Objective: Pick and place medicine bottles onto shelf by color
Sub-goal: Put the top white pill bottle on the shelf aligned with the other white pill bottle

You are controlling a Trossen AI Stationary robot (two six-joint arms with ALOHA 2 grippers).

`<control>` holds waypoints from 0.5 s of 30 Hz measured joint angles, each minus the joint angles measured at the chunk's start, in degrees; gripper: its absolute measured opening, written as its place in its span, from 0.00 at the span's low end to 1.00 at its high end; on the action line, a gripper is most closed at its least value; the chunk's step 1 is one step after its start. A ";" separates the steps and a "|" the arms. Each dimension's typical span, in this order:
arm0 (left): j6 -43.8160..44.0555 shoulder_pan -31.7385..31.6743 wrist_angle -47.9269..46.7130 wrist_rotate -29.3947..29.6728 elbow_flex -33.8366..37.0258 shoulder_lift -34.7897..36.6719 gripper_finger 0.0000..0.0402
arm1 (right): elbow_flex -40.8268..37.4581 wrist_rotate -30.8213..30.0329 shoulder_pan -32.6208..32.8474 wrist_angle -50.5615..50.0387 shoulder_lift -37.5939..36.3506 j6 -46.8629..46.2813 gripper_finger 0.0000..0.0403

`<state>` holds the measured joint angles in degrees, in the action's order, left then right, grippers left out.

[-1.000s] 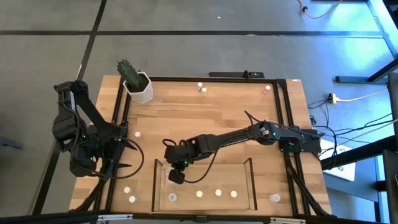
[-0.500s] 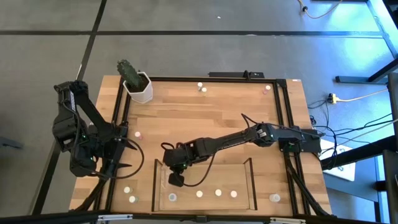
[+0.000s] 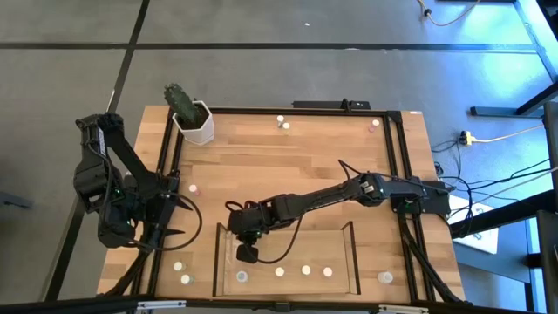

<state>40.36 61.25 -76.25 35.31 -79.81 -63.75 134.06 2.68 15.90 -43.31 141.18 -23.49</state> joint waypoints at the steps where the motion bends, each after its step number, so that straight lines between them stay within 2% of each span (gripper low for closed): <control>1: 0.00 0.02 0.00 -0.02 0.00 0.00 0.68 | -0.61 0.00 0.02 0.79 0.00 -0.01 0.00; 8: 0.04 0.00 0.00 -0.01 0.00 0.00 0.68 | -3.10 0.04 0.83 3.88 0.13 -0.21 0.00; 15: 0.13 0.00 0.02 -0.01 0.00 0.00 0.68 | -3.20 2.80 0.83 3.67 0.11 0.01 0.00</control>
<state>40.49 61.25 -76.23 35.30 -79.81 -63.75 130.87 5.48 16.73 -39.64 141.29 -23.49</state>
